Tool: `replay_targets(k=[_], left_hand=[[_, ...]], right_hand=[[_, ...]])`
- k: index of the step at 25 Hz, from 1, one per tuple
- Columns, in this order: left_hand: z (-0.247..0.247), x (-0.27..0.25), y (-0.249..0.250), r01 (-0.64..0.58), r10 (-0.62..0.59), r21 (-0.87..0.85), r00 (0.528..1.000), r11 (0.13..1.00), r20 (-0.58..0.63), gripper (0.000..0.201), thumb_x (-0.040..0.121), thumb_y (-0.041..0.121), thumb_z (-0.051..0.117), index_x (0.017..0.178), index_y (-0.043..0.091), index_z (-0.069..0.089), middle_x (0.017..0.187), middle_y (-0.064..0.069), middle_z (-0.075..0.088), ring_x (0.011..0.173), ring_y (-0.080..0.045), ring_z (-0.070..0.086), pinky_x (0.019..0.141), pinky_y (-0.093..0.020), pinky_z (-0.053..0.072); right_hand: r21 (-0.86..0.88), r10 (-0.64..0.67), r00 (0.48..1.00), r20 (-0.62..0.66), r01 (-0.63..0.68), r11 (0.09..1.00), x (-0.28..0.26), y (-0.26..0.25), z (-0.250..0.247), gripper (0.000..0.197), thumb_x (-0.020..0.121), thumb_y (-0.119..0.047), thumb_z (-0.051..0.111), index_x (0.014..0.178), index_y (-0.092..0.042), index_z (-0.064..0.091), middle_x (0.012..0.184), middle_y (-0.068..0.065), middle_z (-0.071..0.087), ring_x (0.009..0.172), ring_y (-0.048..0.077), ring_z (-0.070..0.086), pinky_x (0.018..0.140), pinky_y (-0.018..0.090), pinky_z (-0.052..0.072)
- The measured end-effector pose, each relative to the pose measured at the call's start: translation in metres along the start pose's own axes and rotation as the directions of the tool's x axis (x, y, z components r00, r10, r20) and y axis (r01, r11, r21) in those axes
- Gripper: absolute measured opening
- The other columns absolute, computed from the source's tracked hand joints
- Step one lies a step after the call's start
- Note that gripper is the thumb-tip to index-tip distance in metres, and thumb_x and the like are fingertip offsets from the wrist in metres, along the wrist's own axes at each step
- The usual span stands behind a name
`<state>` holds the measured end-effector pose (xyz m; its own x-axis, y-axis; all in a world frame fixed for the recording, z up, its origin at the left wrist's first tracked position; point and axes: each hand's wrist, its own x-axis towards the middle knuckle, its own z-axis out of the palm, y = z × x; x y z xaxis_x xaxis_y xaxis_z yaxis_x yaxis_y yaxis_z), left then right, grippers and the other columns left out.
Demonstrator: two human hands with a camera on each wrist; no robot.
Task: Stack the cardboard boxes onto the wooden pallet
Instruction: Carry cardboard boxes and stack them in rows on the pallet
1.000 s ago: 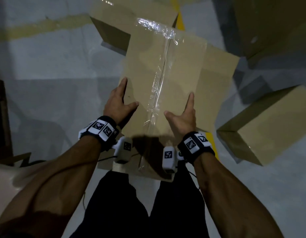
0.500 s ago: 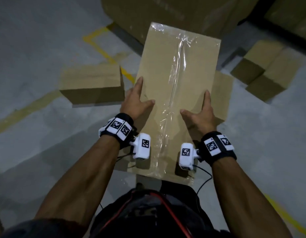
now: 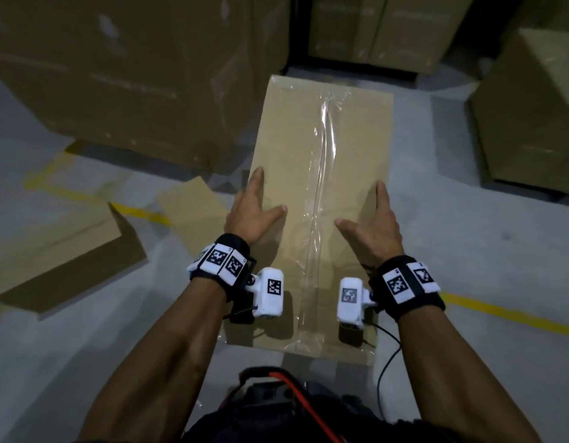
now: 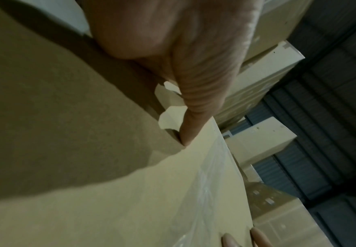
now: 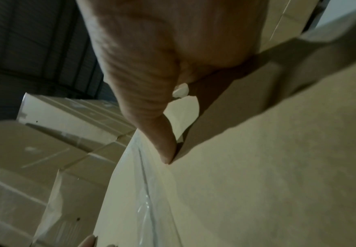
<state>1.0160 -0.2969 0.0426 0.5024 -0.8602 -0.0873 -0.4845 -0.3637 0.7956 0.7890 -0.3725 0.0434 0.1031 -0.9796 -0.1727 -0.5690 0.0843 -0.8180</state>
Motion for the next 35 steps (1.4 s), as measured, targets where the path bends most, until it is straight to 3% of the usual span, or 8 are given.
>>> replay_targets(k=[6, 11, 13, 16, 21, 27, 35], left_hand=[[0.159, -0.009, 0.113, -0.053, 0.063, -0.095, 0.992, 0.994, 0.105, 0.093, 0.084, 0.037, 0.076, 0.155, 0.042, 0.016, 0.159, -0.001, 0.030, 0.141, -0.026, 0.035, 0.112, -0.041, 0.034], [0.259, -0.003, 0.202, -0.089, 0.115, -0.124, 0.968, 0.988, 0.222, 0.091, 0.086, 0.036, 0.074, 0.155, 0.043, 0.015, 0.160, 0.000, 0.027, 0.142, -0.027, 0.035, 0.111, -0.040, 0.033], [0.295, 0.010, 0.226, -0.097, 0.122, -0.108, 0.958, 0.989, 0.260, 0.092, 0.084, 0.042, 0.073, 0.153, 0.047, 0.013, 0.160, 0.001, 0.027, 0.140, -0.028, 0.037, 0.113, -0.045, 0.034], [0.353, 0.042, 0.263, -0.126, 0.148, -0.088, 0.934, 0.988, 0.324, 0.093, 0.080, 0.049, 0.072, 0.151, 0.051, 0.013, 0.159, 0.001, 0.029, 0.139, -0.030, 0.038, 0.112, -0.054, 0.035], [0.460, 0.116, 0.333, -0.170, 0.190, -0.086, 0.889, 0.982, 0.417, 0.090, 0.085, 0.044, 0.072, 0.154, 0.046, 0.015, 0.158, 0.001, 0.031, 0.138, -0.030, 0.040, 0.112, -0.046, 0.034], [0.568, 0.207, 0.439, -0.210, 0.239, -0.115, 0.799, 0.971, 0.552, 0.090, 0.085, 0.043, 0.071, 0.154, 0.046, 0.013, 0.159, 0.000, 0.029, 0.140, -0.031, 0.037, 0.113, -0.048, 0.032], [0.718, 0.258, 0.552, -0.304, 0.297, -0.105, 0.701, 0.947, 0.648, 0.090, 0.083, 0.046, 0.071, 0.152, 0.052, 0.013, 0.158, 0.001, 0.032, 0.139, -0.031, 0.038, 0.113, -0.050, 0.034]], right_hand=[[0.009, 0.097, 0.991, -0.092, -0.096, 0.995, 0.039, 0.090, -0.158, 0.107, 0.075, -0.040, 0.080, 0.154, -0.049, 0.008, 0.154, 0.006, 0.034, 0.136, 0.034, 0.041, 0.111, 0.050, 0.040], [0.017, 0.162, 0.973, -0.163, -0.162, 0.987, 0.074, 0.140, -0.268, 0.107, 0.078, -0.039, 0.080, 0.156, -0.044, 0.007, 0.153, 0.011, 0.035, 0.136, 0.035, 0.040, 0.111, 0.049, 0.036], [0.018, 0.182, 0.963, -0.199, -0.182, 0.983, 0.092, 0.157, -0.298, 0.108, 0.079, -0.039, 0.080, 0.157, -0.042, 0.007, 0.153, 0.011, 0.036, 0.136, 0.034, 0.041, 0.110, 0.047, 0.035], [0.033, 0.226, 0.940, -0.254, -0.225, 0.974, 0.129, 0.182, -0.339, 0.107, 0.080, -0.039, 0.081, 0.157, -0.041, 0.006, 0.154, 0.011, 0.035, 0.136, 0.033, 0.041, 0.110, 0.046, 0.035], [0.061, 0.310, 0.884, -0.350, -0.308, 0.949, 0.224, 0.224, -0.405, 0.109, 0.078, -0.040, 0.081, 0.156, -0.043, 0.006, 0.153, 0.010, 0.037, 0.135, 0.034, 0.042, 0.111, 0.049, 0.037], [0.121, 0.405, 0.795, -0.451, -0.395, 0.911, 0.334, 0.245, -0.495, 0.108, 0.079, -0.040, 0.081, 0.157, -0.042, 0.006, 0.153, 0.010, 0.038, 0.134, 0.034, 0.044, 0.109, 0.046, 0.038], [0.215, 0.497, 0.692, -0.524, -0.457, 0.863, 0.423, 0.315, -0.609, 0.105, 0.082, -0.040, 0.079, 0.157, -0.041, 0.007, 0.155, 0.011, 0.036, 0.135, 0.034, 0.042, 0.107, 0.043, 0.037]])
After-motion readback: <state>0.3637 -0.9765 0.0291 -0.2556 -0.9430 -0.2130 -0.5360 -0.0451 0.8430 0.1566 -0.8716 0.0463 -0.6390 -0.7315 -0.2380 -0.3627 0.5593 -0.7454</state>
